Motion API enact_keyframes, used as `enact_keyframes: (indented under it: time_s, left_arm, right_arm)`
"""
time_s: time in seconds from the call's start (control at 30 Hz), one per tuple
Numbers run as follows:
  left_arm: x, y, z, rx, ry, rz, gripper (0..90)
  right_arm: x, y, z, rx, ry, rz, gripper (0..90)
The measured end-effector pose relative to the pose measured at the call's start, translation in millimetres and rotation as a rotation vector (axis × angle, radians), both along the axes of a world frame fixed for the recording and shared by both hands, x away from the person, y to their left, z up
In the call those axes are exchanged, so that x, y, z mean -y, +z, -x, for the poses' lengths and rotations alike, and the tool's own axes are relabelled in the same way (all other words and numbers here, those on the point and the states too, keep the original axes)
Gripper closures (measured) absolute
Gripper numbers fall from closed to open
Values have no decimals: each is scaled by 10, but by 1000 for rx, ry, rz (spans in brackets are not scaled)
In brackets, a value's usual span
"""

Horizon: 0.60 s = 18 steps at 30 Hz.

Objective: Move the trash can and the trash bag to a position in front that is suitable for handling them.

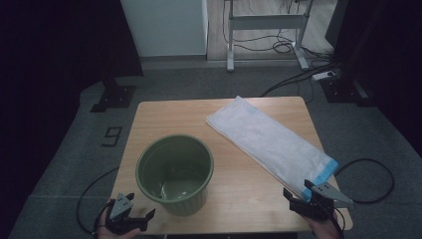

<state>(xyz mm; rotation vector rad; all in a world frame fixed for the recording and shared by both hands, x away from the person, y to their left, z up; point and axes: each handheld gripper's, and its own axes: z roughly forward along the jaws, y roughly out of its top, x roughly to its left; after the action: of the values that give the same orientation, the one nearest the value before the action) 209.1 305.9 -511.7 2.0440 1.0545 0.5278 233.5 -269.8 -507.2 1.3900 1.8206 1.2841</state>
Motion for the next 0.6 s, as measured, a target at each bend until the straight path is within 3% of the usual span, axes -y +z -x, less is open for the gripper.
enact_keyframes:
  time_s: [0.13,0.23,0.3,0.6]
  left_arm:
    - [69,68,26,13,-83,42,11]
    - [221,103,-20,28,-149,11,1]
    - [295,112,-71,25,-183,19,1]
    - [573,115,-231,16,-232,0,29]
  right_arm:
    - [34,42,-46,10,-3,-20,126]
    - [33,27,-99,6,4,-21,126]
    - [32,11,-123,6,7,-17,127]
    - [83,55,-27,59,-5,-22,131]
